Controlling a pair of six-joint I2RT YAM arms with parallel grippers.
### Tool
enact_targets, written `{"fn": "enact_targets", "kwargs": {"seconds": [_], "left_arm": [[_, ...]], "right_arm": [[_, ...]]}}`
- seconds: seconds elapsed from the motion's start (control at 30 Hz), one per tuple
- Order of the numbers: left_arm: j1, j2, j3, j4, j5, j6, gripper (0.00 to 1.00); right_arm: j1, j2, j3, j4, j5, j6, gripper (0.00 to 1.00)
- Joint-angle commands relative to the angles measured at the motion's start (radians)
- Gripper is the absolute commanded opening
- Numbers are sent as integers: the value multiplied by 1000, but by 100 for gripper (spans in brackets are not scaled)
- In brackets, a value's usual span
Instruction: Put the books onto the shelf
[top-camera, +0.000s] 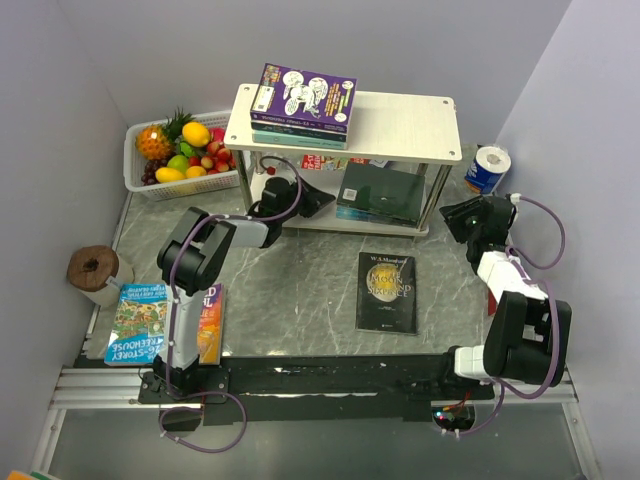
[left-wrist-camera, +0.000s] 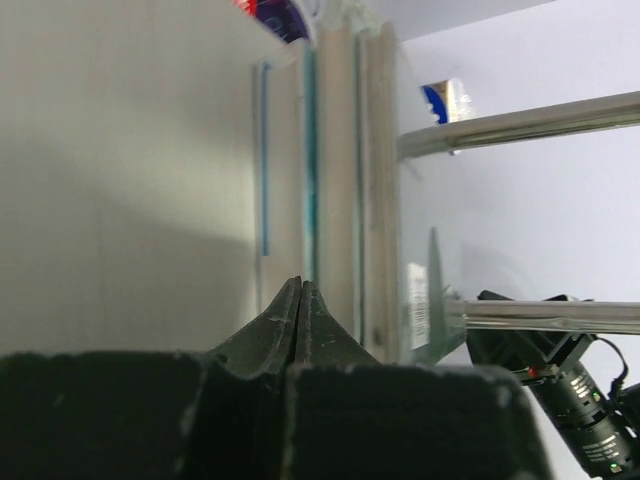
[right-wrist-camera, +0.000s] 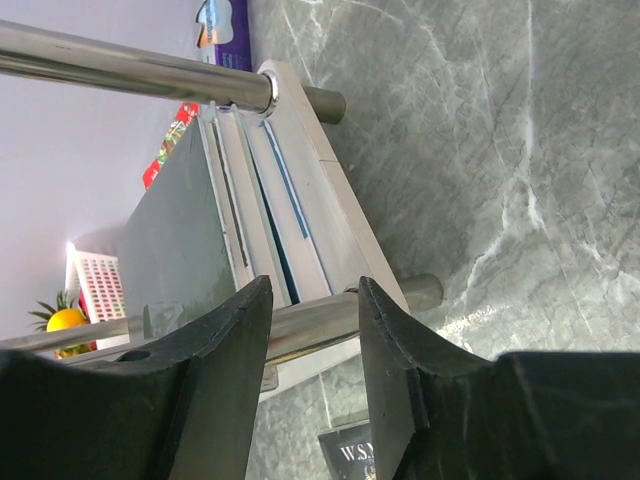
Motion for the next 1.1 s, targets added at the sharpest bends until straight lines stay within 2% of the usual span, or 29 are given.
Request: {"fn": "enact_targets", "kwargs": {"seconds": [0.0,1.07], "left_arm": [[-5,-56,-14,2,10,28,1],[-51,-102,-103,146,41,-9,1]], "right_arm": [[6,11,23,35,-4,-7,48],[27,28,14,53,-17,-8,49]]}}
